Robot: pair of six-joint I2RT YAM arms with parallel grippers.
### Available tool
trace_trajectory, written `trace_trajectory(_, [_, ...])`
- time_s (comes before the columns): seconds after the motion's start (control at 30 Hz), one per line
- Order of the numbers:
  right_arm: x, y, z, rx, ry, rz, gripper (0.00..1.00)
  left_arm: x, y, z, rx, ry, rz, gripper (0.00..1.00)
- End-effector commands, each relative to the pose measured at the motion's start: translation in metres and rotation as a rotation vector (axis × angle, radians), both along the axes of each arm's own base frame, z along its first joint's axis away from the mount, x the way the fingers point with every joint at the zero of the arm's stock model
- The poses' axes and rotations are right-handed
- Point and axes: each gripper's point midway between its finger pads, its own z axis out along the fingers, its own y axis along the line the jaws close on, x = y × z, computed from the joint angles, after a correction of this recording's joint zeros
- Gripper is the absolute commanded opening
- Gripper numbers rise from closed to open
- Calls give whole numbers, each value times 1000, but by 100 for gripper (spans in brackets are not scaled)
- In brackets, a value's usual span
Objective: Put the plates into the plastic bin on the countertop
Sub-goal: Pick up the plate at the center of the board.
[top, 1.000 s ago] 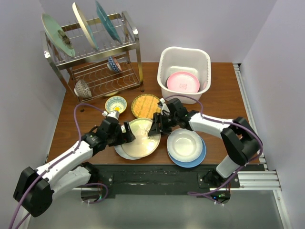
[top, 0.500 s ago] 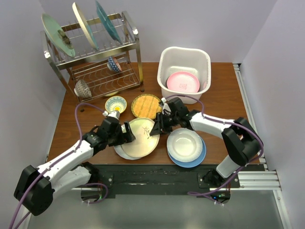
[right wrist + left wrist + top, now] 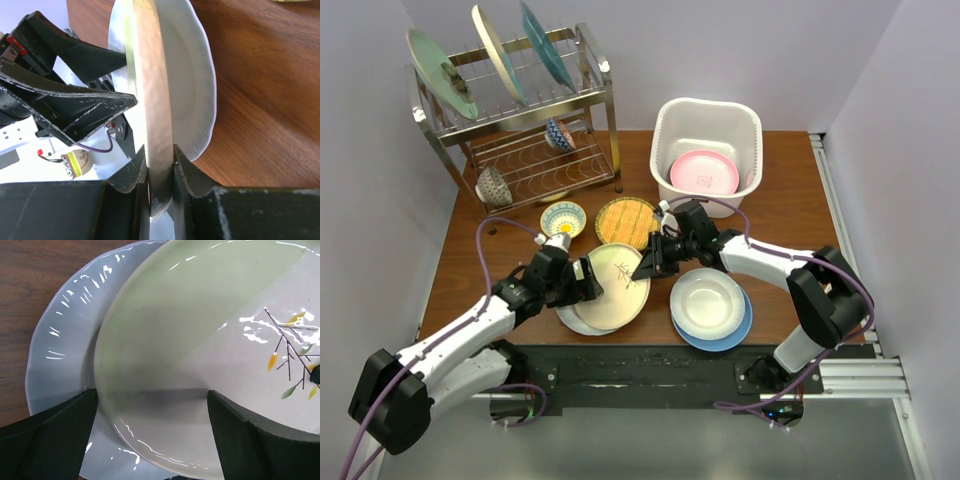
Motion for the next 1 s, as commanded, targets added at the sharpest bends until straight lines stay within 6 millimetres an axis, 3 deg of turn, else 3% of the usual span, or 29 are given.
trace_trajectory(0.0, [-5, 3, 14, 29, -65, 41, 0, 12, -16, 31, -97, -113, -37, 95])
trace_trajectory(0.23, [-3, 1, 16, 24, -72, 30, 0, 15, -27, 68, -181, -250, -102, 98])
trace_trajectory(0.5, [-1, -1, 23, 20, -90, 32, 0, 19, -21, 96, -164, -350, -124, 100])
trace_trajectory(0.7, [1, -3, 33, 13, -117, 23, 0, 21, -15, 106, -144, -377, -106, 100])
trace_trajectory(0.97, [13, -15, 50, 9, -159, -13, 0, 21, -10, 101, -129, -370, -74, 100])
